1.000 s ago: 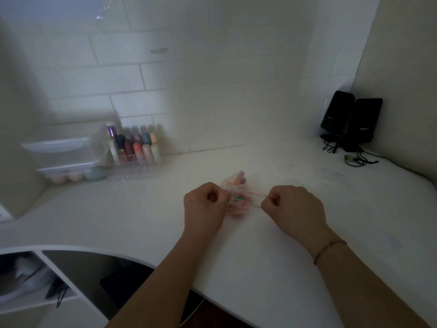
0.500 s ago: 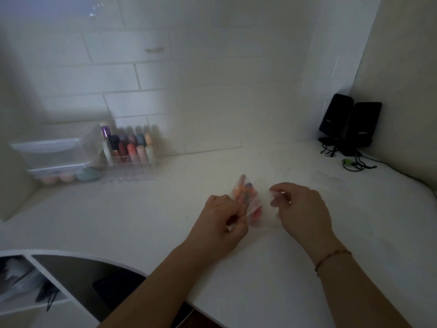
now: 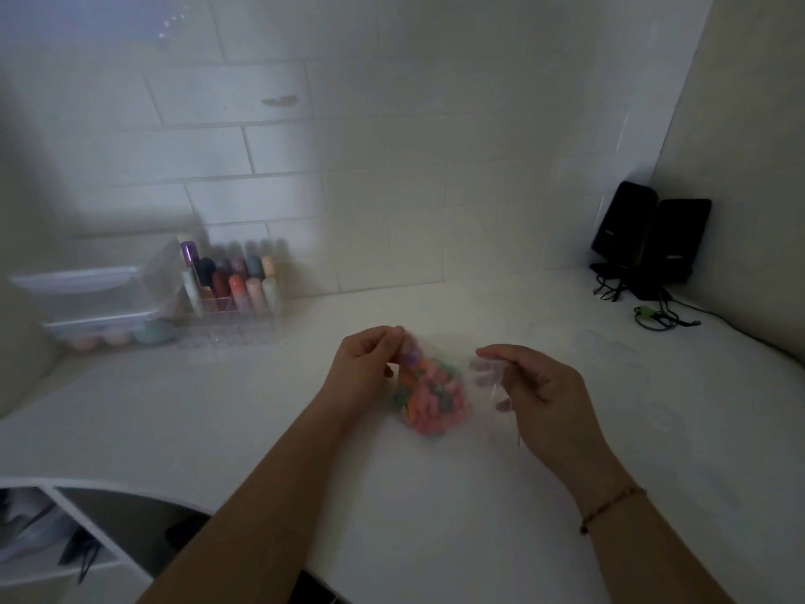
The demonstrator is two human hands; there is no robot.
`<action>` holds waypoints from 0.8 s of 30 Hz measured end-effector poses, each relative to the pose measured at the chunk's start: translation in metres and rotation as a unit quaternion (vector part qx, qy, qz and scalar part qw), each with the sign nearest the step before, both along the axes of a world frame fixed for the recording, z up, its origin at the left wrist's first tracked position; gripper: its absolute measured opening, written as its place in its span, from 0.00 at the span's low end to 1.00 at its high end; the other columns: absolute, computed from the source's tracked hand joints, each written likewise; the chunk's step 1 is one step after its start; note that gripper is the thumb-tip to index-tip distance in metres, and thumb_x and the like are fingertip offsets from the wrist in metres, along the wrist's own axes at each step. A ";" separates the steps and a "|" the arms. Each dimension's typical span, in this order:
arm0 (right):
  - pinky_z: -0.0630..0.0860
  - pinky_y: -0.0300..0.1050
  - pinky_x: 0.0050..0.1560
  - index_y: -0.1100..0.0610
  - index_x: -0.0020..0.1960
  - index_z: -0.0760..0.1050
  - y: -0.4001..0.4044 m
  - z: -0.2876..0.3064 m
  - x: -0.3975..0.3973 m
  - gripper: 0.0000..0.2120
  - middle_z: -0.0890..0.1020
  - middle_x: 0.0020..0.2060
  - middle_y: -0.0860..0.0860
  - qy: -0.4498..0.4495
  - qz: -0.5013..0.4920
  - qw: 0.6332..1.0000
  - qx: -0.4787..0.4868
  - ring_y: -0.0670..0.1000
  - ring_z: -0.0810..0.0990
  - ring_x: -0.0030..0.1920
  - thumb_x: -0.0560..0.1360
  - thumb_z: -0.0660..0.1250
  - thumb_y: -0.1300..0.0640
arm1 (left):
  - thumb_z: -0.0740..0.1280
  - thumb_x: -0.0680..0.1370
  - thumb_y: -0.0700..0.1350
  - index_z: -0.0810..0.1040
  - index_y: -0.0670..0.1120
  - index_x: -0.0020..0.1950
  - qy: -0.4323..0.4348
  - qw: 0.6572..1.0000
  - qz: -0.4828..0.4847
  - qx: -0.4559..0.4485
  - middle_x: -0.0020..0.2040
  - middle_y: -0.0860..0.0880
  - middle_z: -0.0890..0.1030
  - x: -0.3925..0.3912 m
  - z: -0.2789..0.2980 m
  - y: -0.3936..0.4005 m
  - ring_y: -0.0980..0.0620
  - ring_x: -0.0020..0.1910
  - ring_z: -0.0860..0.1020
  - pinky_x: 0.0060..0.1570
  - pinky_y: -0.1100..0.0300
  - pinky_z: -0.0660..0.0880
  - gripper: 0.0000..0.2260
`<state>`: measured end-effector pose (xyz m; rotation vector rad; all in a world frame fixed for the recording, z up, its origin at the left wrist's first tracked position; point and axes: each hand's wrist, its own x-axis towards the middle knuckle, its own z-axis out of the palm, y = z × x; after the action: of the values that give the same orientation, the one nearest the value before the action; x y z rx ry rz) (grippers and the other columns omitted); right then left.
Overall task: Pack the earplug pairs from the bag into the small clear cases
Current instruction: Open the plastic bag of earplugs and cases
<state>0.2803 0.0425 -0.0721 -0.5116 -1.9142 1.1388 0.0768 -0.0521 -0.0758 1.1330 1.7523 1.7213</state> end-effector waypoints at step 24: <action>0.79 0.38 0.30 0.46 0.47 0.80 -0.001 -0.013 -0.001 0.18 0.84 0.38 0.48 -0.020 -0.066 0.997 -0.021 0.47 0.84 0.32 0.77 0.63 0.69 | 0.67 0.78 0.40 0.81 0.43 0.41 -0.088 0.984 0.081 0.132 0.35 0.51 0.80 -0.007 0.004 -0.005 0.51 0.38 0.74 0.41 0.59 0.74 0.07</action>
<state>0.2797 0.0416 -0.0853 -0.6803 -1.8643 1.0924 0.0702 -0.0571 -0.0713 0.9281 1.5799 2.1327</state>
